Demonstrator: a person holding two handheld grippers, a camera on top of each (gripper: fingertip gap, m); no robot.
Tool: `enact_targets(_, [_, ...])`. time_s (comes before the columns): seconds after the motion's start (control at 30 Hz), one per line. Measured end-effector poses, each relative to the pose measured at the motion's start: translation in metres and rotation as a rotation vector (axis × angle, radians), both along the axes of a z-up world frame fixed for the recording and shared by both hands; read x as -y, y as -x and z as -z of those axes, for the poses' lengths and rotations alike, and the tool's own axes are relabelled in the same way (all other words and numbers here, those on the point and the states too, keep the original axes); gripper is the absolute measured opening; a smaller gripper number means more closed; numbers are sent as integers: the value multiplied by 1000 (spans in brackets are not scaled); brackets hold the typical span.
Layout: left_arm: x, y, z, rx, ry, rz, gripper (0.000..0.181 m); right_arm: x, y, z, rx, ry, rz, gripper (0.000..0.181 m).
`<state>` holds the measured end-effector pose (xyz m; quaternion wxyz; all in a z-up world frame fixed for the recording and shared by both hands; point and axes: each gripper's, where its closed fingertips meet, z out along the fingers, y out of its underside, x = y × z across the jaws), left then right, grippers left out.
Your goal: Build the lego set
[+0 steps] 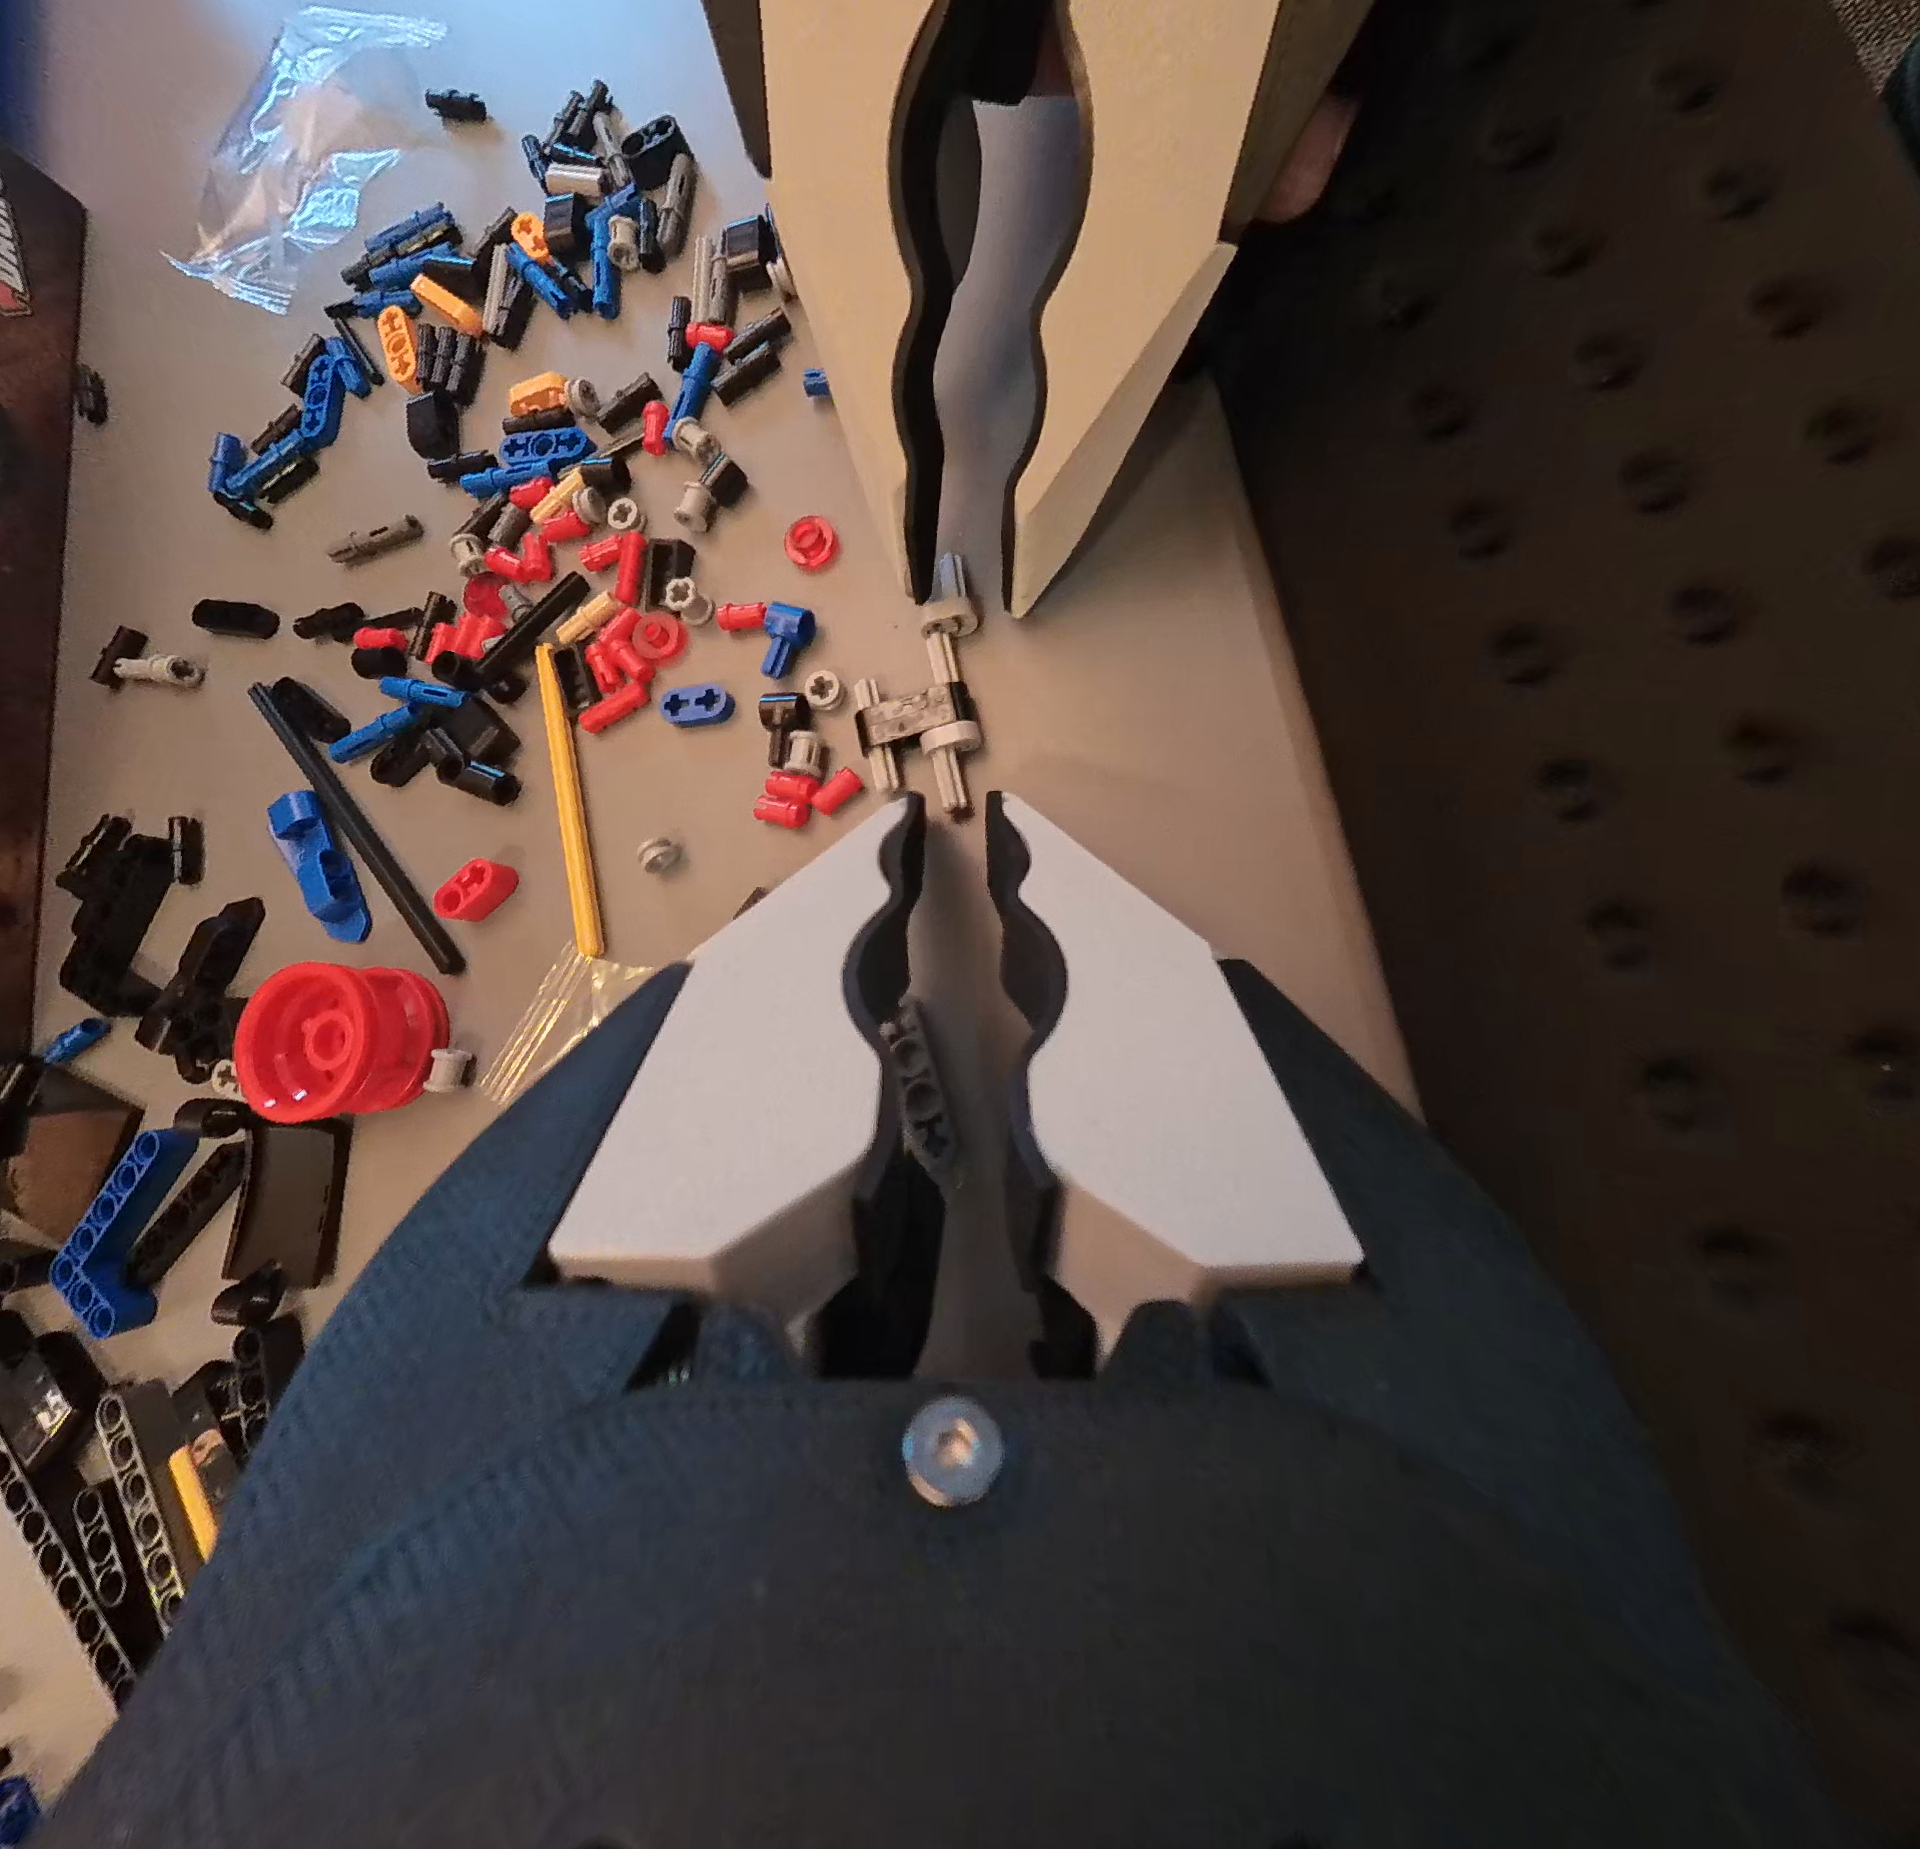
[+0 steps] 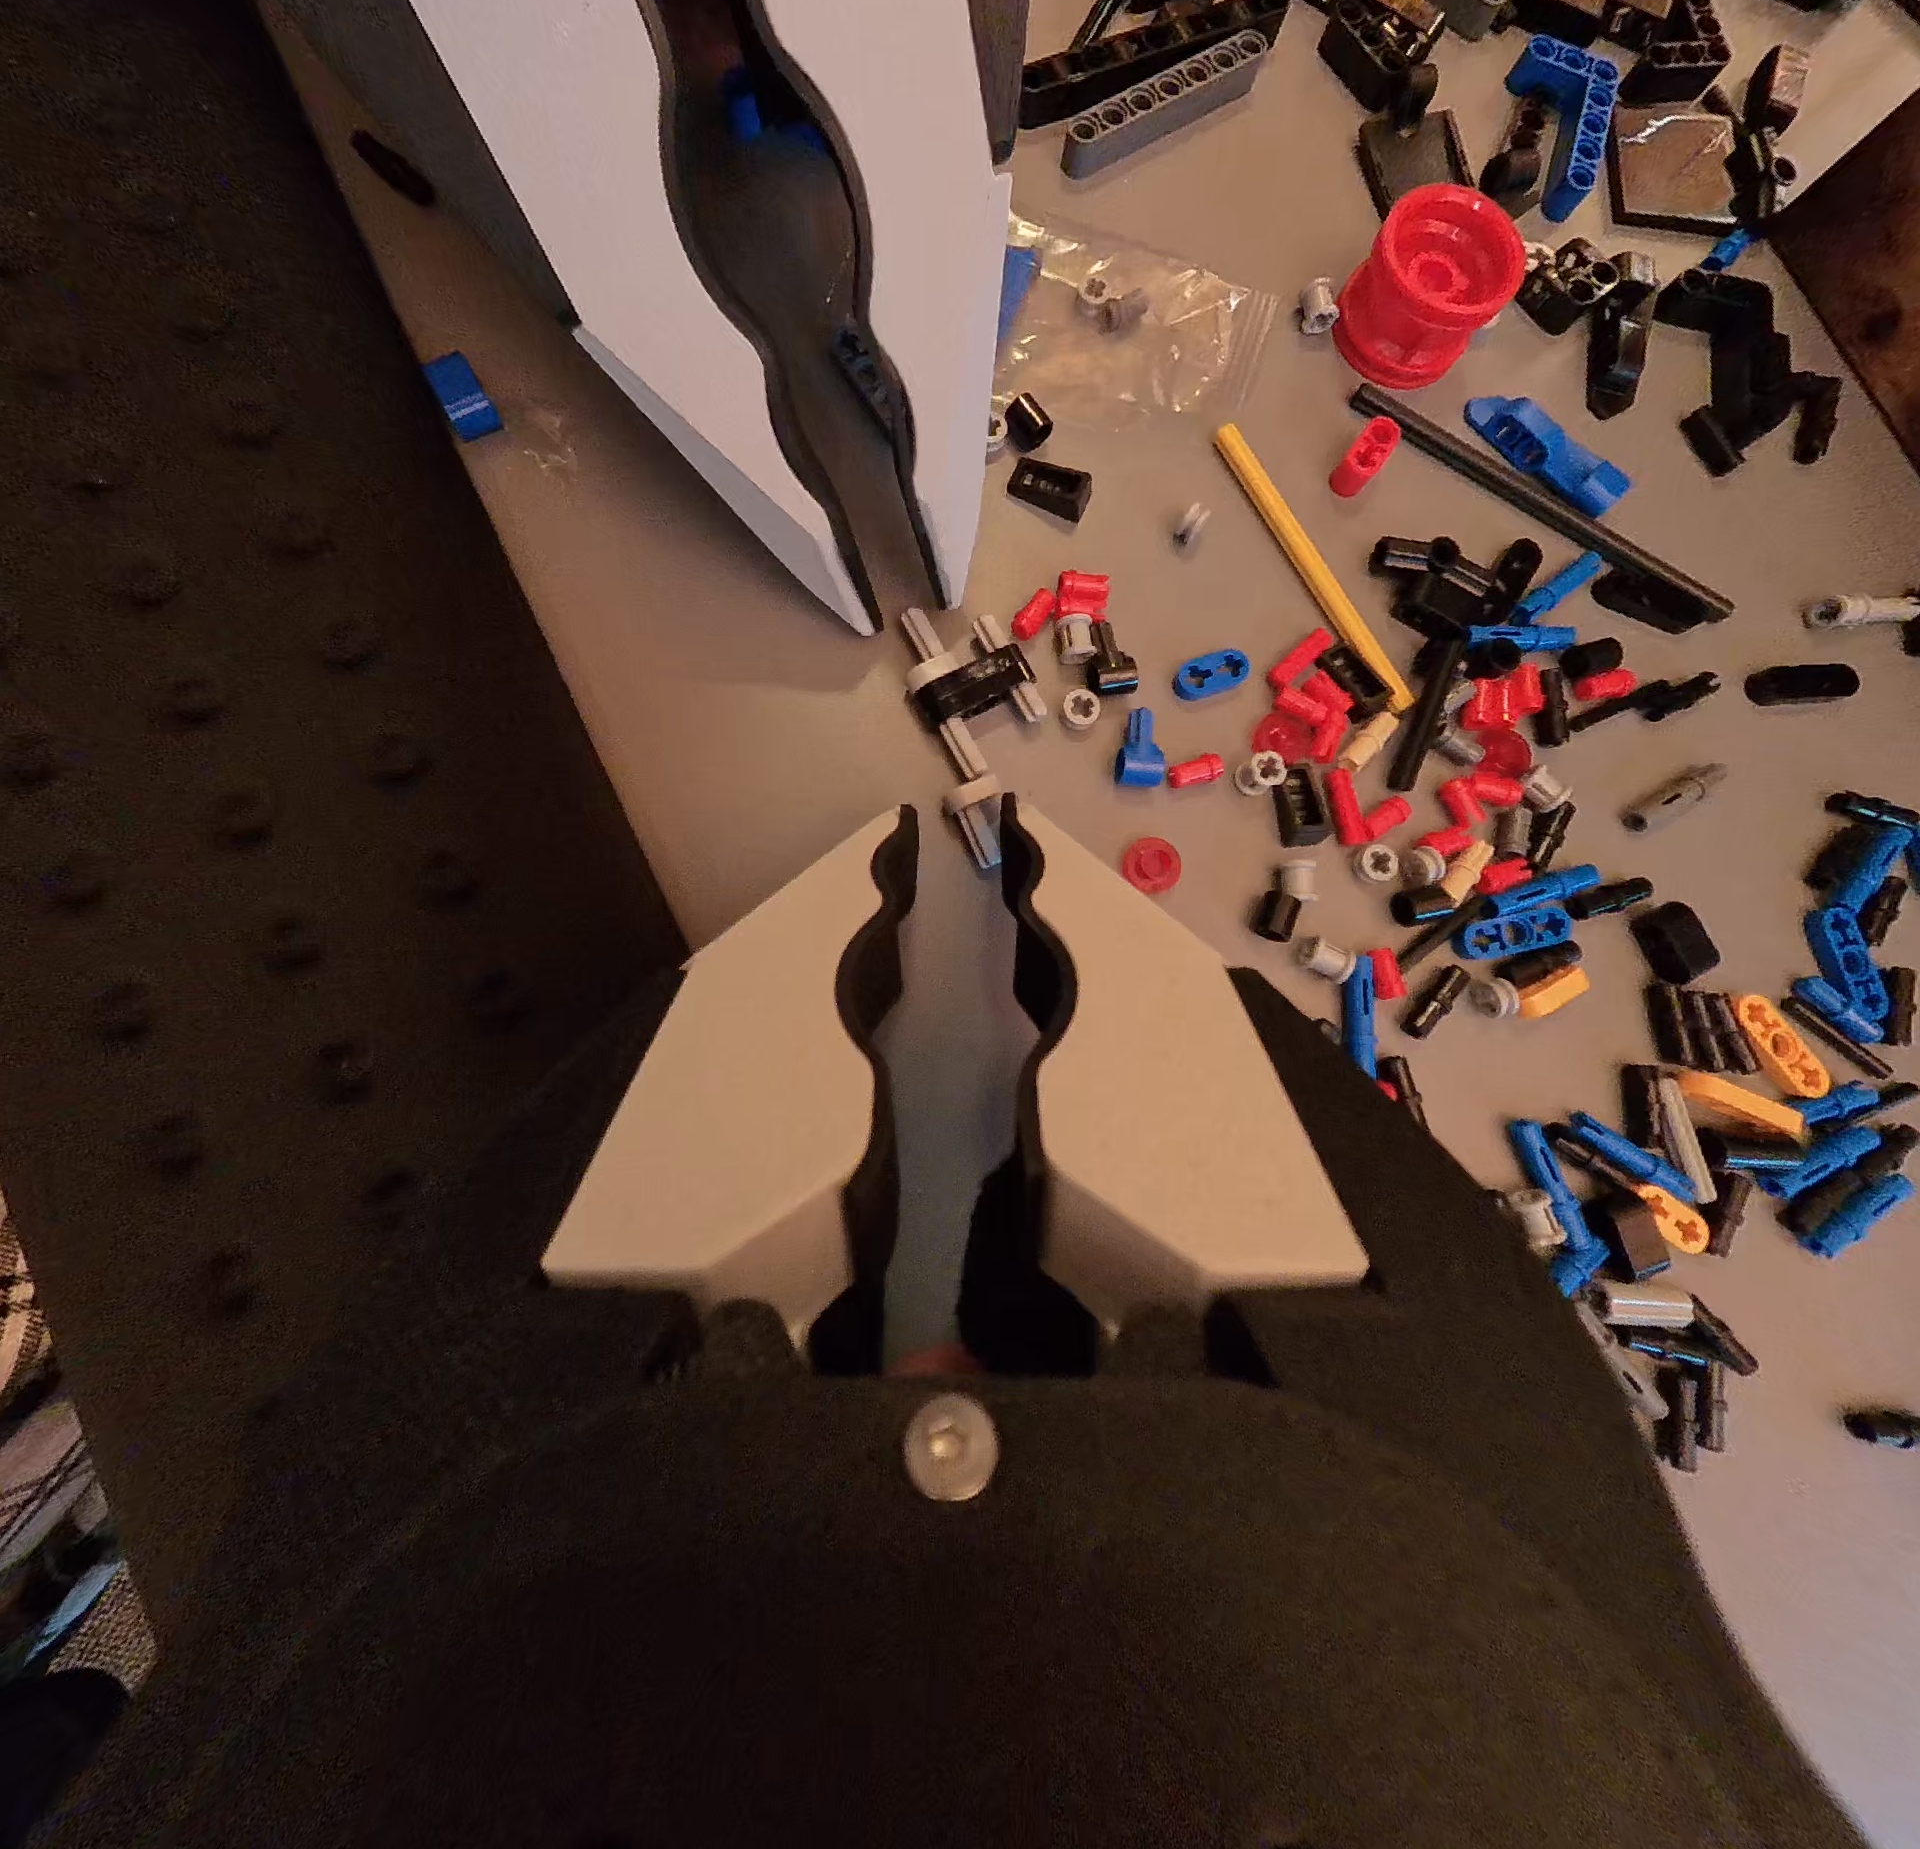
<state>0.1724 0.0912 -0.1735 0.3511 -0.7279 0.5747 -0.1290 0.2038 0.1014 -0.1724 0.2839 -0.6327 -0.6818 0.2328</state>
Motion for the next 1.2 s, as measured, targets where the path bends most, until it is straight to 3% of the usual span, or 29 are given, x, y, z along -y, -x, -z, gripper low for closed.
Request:
enact_targets(0.83, [-2, -2, 1, 0, -19, -7, 3, -1, 0, 0, -2, -4, 3, 17])
enact_targets(1.2, [-10, 0, -8, -31, -145, -10, 3, -8, 2, -9, -51, -5, 31, 20])
